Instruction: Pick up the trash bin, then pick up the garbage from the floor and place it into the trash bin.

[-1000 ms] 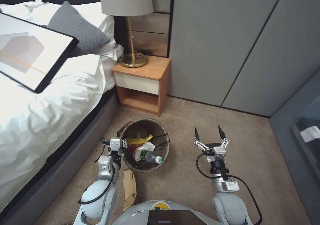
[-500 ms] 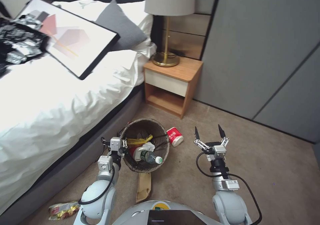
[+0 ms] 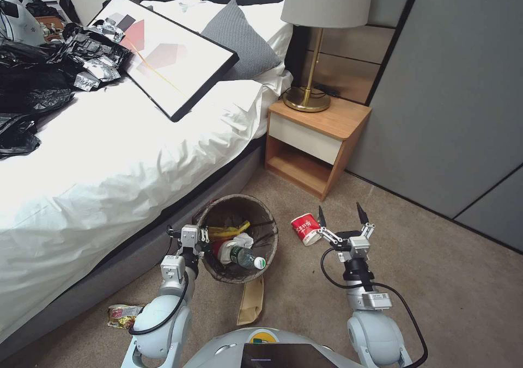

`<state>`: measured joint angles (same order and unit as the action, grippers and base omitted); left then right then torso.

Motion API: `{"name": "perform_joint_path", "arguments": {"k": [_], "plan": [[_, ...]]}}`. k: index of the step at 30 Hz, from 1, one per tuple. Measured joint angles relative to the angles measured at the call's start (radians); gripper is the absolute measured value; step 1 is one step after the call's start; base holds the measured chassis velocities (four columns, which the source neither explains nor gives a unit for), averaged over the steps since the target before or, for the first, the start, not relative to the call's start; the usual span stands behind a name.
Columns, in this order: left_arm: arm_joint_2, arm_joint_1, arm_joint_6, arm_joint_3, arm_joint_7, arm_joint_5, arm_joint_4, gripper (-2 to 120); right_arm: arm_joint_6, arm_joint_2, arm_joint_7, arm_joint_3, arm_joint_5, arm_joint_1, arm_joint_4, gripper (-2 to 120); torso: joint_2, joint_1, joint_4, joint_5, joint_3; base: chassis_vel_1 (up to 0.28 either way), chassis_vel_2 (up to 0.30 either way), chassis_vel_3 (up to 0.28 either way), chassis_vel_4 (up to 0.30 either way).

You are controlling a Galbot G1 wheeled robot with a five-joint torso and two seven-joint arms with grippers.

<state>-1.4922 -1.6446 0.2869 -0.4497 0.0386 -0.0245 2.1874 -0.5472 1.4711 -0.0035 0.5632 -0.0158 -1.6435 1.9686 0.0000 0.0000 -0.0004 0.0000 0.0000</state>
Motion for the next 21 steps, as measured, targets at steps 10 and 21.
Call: {"name": "perform_joint_path", "arguments": {"k": [10, 21], "plan": [[0.000, 0.002, -0.006, -0.001, -0.002, 0.001, -0.004, 3, 0.008, -0.001, 0.001, -0.001, 0.000, 0.010, -0.002, 98, 0.000, 0.000, 0.0003, 0.0000, 0.000, 0.000, 0.000, 0.000, 0.000], [0.002, -0.004, -0.012, -0.001, 0.000, 0.008, -0.002, 3, 0.187, -0.062, 0.028, -0.033, 0.033, 0.135, -0.010, 100, 0.000, 0.000, 0.0006, 0.0000, 0.000, 0.000, 0.000, 0.000, 0.000]]}}
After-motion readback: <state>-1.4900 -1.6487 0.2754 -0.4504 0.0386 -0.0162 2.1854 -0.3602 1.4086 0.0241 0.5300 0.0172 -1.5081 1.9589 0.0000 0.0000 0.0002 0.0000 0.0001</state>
